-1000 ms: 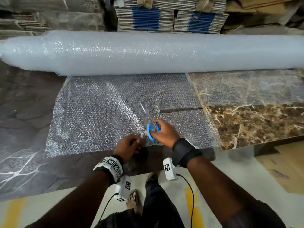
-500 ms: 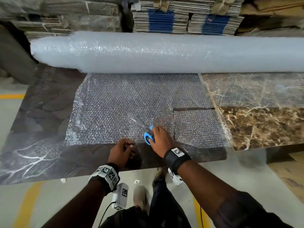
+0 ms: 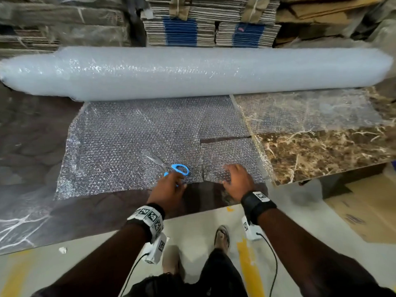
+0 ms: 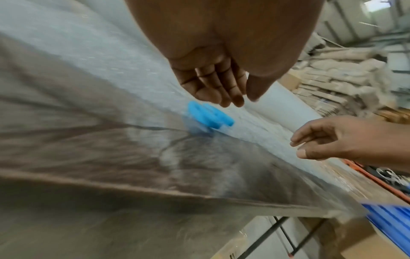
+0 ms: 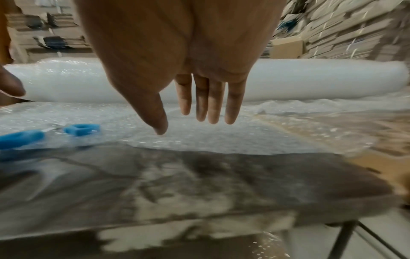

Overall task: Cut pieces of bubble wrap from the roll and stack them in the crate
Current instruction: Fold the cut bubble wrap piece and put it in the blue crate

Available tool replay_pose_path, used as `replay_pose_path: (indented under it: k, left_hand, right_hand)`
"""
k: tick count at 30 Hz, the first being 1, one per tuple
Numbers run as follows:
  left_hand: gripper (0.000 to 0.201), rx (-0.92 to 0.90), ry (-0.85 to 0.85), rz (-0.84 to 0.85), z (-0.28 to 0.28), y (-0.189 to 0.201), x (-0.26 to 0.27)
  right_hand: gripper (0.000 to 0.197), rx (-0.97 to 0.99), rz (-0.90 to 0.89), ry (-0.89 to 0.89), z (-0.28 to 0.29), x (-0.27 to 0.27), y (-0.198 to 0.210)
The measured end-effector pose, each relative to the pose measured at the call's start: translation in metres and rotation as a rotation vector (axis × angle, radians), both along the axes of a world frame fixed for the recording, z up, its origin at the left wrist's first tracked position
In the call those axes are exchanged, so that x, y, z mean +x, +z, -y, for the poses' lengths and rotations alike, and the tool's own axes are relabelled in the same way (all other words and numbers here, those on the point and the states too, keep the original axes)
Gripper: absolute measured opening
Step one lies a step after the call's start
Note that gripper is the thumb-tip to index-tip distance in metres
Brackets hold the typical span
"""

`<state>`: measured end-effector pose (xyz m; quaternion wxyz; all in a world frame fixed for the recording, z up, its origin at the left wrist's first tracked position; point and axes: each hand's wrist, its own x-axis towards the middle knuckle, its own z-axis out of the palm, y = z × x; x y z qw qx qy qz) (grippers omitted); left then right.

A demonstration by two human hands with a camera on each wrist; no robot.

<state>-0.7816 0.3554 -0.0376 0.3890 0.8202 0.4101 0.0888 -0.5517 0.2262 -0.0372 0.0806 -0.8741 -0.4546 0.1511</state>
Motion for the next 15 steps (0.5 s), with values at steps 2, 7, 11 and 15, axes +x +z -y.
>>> replay_pose_path:
  k: [2,7,11,15]
  left_hand:
    - [0.028,0.028,-0.115,-0.035,0.009,0.001,0.027]
    - [0.052,0.238,-0.309,-0.192,0.033,-0.008,0.085]
    - [0.059,0.308,-0.339,-0.35,0.042,-0.018,0.111]
    - [0.033,0.298,-0.259,-0.349,0.046,-0.022,0.118]
  right_hand:
    - [0.057,-0.044,-0.014,-0.004,0.016,0.023,-0.004]
    - [0.088,-0.176,-0.044,0.037,0.052,0.074,-0.01]
    - [0.087,-0.217,-0.027,0.092,0.072,0.099,-0.012]
    - [0.071,-0.213,0.004,0.167,0.081,0.125,-0.012]
